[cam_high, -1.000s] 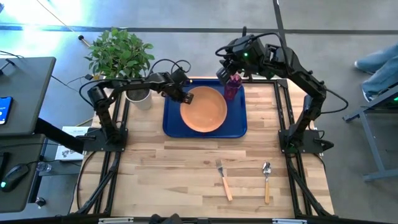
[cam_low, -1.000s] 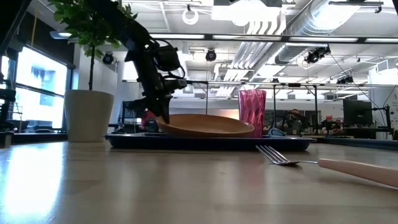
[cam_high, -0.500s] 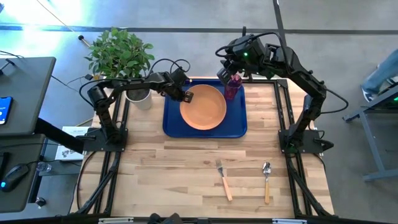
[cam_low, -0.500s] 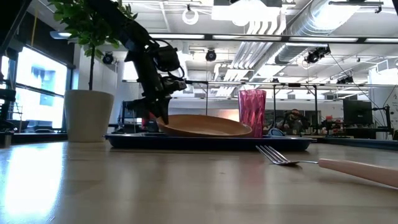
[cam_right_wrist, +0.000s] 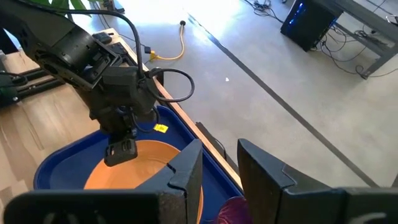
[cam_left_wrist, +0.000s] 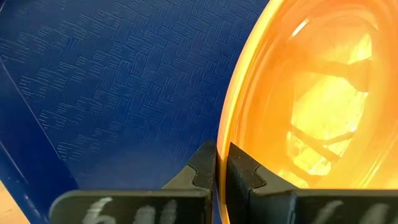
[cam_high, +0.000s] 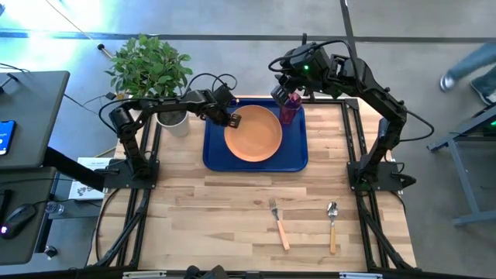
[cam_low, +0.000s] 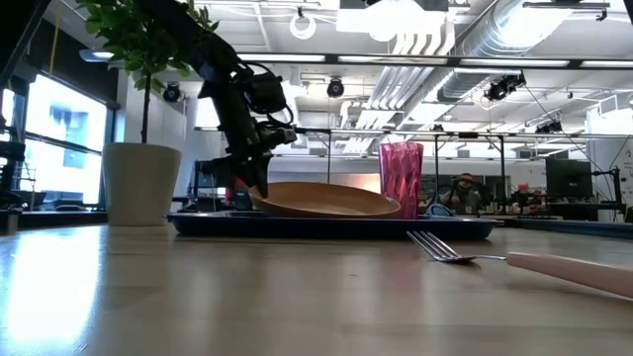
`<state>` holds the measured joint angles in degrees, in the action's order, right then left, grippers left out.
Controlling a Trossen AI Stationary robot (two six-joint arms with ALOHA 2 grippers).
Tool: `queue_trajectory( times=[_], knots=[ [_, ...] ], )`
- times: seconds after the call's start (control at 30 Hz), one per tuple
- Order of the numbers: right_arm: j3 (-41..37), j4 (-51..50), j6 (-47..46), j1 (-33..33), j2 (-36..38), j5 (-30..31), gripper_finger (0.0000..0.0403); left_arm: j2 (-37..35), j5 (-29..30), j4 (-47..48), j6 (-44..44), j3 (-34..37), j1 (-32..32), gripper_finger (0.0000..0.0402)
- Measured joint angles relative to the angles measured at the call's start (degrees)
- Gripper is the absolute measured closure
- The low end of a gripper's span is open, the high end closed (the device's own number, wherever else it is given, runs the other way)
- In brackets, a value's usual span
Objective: Pick and place plate/cup/fork/spoon on tray
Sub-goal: Put the plate on the tray to the bottom of the cup
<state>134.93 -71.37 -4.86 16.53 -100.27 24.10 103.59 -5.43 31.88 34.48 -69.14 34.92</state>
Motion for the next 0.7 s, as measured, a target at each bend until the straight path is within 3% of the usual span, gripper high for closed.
queue_trajectory(
  times=[0.7],
  knots=[
    [0.0, 0.07, 0.85, 0.0, 0.0, -0.13, 0.0308, 0.02, -1.13, 0.22, 1.84, 0.0, 0.0, 0.0397]
  ],
)
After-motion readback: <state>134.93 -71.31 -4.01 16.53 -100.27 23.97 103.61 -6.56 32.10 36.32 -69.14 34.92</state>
